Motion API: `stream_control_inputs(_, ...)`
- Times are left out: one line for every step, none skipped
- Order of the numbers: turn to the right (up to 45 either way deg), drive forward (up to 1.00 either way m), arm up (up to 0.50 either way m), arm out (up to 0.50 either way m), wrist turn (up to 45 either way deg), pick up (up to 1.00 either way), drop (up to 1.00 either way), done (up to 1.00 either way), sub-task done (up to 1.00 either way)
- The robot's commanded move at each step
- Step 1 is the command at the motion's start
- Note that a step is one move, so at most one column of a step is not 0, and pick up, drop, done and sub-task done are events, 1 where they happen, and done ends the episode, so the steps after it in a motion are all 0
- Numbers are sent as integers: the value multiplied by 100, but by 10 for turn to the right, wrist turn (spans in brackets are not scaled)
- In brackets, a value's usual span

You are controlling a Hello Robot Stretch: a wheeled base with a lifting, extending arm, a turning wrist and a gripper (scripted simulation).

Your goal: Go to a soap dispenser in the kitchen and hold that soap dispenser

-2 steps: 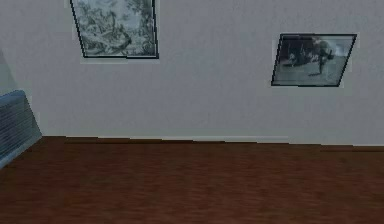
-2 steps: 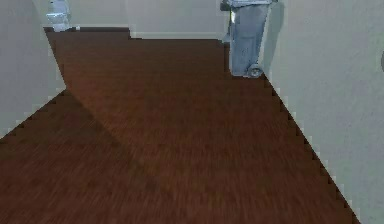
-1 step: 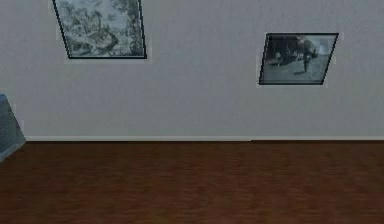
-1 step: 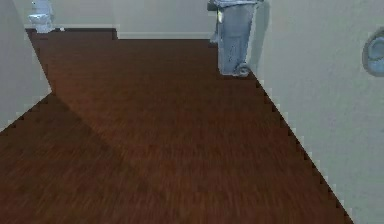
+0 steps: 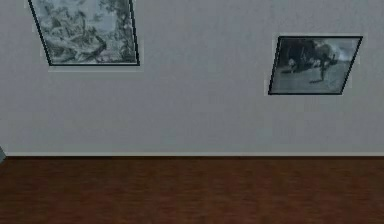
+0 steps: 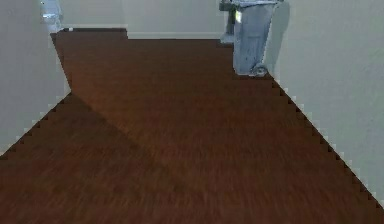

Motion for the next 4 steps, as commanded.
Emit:
stream_control_inputs(-450, 0, 0, 0, 0, 0, 0, 0, 0)
stream_control_inputs(-420, 0, 0, 0, 0, 0, 0, 0, 0)
stream_control_inputs(0, 45, 0, 0, 0, 0, 0, 0, 0)
stream_control_inputs(-450, 0, 0, 0, 0, 0, 0, 0, 0)
